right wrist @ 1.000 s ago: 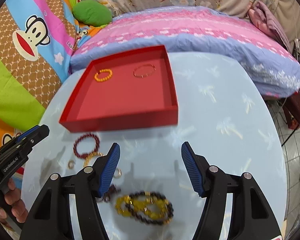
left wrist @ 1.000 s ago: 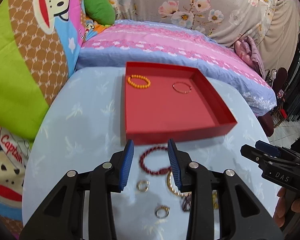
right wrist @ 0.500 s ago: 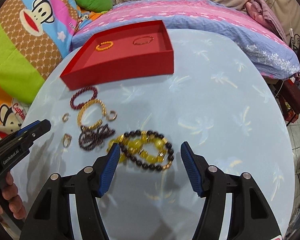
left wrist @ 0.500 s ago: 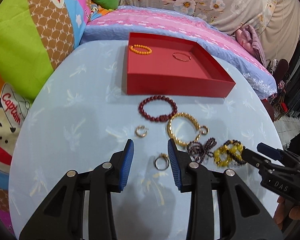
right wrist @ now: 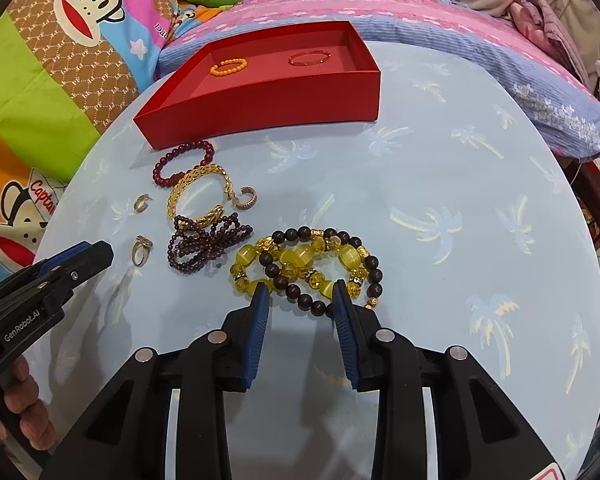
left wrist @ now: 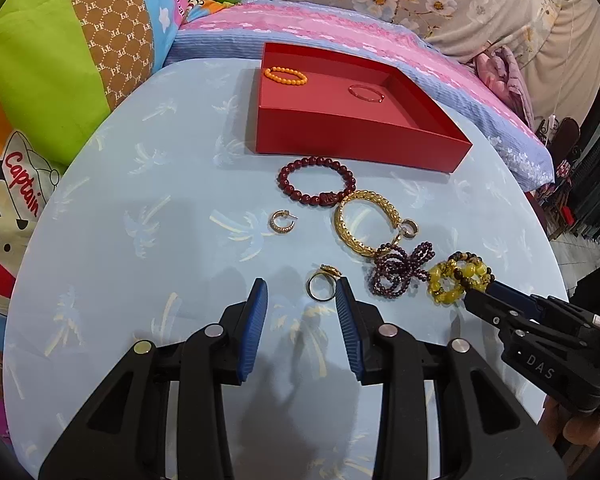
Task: Organize jewelry
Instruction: 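Move the right tool back over the black-and-gold bead bracelet, then grasp the black-and-gold bead bracelet with the right tool while the left tool grasps the garnet bracelet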
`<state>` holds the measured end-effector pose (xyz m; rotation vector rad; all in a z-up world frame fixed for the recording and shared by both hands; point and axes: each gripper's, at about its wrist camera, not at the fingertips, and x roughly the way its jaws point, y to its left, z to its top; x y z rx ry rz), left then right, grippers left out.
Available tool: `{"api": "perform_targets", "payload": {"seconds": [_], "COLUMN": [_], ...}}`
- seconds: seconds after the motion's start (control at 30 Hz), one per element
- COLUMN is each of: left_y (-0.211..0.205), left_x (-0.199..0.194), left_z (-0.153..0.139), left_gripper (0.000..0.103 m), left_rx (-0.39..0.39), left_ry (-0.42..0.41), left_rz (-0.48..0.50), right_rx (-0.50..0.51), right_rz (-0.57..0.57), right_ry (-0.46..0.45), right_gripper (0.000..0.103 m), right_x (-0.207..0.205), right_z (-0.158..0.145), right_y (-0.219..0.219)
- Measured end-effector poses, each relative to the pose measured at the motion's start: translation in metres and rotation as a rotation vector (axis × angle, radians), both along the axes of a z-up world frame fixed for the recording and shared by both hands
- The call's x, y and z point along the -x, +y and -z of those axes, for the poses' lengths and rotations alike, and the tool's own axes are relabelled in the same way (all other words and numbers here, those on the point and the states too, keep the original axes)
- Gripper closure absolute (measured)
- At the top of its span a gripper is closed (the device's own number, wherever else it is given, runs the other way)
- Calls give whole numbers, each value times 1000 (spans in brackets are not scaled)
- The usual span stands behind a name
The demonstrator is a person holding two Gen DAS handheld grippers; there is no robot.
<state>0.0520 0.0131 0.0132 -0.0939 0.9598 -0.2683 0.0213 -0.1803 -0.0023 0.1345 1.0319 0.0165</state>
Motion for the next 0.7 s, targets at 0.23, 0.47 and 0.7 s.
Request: {"api": "perform_targets", "payload": {"seconds": [0.23,0.47,0.7], "left_y": [-3,-5,-12], "left_x": [-1,-1,1], "left_z": [2,2,-1], "left_gripper": [66,66,66], "left_rx": [0,3,3], "left_ry": [10,10,5], "left_rz": [3,14,24], "right_rx": [8,-27,-32], "right_rz": [-9,7,57], "right_ry": [14,-1,-58], "right_gripper": [91,95,95], "right_x": [-1,5,7], "right_z": [5,1,-17], "right_y": [-1,-7,-20]}}
